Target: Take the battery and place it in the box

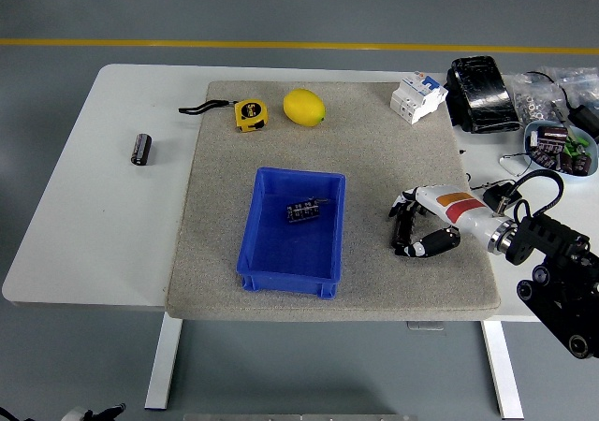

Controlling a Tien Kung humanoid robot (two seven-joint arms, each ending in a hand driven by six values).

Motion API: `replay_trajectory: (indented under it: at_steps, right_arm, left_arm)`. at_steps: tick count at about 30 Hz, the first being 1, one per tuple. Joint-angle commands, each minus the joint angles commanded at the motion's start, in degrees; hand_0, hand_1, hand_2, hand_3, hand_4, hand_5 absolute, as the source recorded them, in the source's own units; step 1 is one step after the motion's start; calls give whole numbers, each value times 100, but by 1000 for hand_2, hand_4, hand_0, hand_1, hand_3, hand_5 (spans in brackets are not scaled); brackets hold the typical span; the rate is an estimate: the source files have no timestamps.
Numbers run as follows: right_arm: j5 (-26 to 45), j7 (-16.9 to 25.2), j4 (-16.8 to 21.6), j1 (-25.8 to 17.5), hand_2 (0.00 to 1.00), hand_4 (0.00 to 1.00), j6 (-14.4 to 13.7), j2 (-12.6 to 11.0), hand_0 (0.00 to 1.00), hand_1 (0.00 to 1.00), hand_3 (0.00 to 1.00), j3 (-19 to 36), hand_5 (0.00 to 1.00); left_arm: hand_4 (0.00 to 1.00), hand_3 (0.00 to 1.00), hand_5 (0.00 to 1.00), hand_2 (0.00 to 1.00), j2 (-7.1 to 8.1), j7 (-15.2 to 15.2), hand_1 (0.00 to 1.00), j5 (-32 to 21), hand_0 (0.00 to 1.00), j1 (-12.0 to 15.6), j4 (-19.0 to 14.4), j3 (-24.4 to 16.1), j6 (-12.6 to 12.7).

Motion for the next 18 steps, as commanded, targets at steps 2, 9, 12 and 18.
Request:
replay_trajectory:
  at_steps: [2, 9, 12, 18]
  right_arm:
    - [8, 7, 3, -3, 472, 816, -20, 1, 392, 432, 490, 7, 118]
    - [-23, 14, 101, -35, 459, 794, -46, -10, 371, 417, 476, 111, 113]
    - [-47, 26, 194, -46, 457, 791, -49, -24, 378, 414, 476, 167, 103]
    - [-80, 26, 490, 0, 459, 785, -6, -67, 380, 418, 478, 282, 97]
  left_arm:
    - [707, 695, 705, 710, 0, 2, 594, 0, 647, 4, 0, 2, -2]
    - [707, 695, 706, 710, 1, 11, 595, 6, 649, 26, 0, -2, -8]
    - [707, 695, 705, 710, 4, 13, 594, 3, 648, 39, 0, 2, -12]
    - [707, 695, 706, 710, 7, 22, 594, 39, 648, 65, 0, -18, -22]
